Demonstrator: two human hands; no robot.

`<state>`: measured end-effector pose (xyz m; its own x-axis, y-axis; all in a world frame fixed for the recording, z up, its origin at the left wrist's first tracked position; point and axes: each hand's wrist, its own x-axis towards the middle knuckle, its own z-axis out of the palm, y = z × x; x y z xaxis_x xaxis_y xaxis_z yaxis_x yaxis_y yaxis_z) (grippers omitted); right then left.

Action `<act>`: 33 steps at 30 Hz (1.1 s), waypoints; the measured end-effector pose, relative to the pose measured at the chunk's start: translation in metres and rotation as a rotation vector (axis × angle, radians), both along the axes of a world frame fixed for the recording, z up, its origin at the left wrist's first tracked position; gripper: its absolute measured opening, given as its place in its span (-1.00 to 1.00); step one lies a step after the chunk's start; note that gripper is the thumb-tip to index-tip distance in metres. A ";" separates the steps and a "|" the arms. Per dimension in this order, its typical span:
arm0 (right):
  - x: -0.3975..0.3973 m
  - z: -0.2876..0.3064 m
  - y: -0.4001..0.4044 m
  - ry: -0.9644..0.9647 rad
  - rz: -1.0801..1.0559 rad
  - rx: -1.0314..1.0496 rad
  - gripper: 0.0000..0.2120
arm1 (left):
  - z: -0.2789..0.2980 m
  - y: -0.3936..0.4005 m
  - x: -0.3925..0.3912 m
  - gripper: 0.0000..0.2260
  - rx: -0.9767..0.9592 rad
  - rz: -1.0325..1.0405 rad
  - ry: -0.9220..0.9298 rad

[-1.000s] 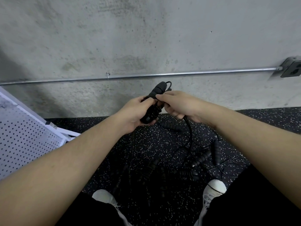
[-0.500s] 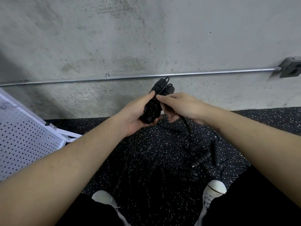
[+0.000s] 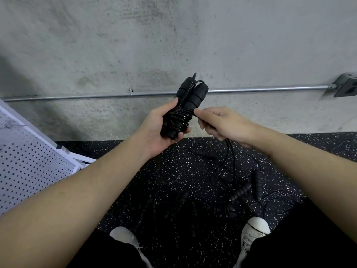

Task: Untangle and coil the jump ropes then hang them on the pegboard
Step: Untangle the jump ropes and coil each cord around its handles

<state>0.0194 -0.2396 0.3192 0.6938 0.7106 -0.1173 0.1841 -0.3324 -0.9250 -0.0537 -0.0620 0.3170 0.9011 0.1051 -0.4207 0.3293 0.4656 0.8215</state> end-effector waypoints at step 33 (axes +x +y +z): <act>0.016 -0.005 -0.014 0.099 -0.085 -0.267 -0.78 | -0.006 -0.002 -0.007 -0.62 0.682 -0.769 0.060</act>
<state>0.0356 -0.2535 0.3142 0.7254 0.5853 -0.3623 0.0581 -0.5765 -0.8150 -0.0610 -0.0644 0.3112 0.8050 -0.2576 -0.5345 0.3910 -0.4474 0.8044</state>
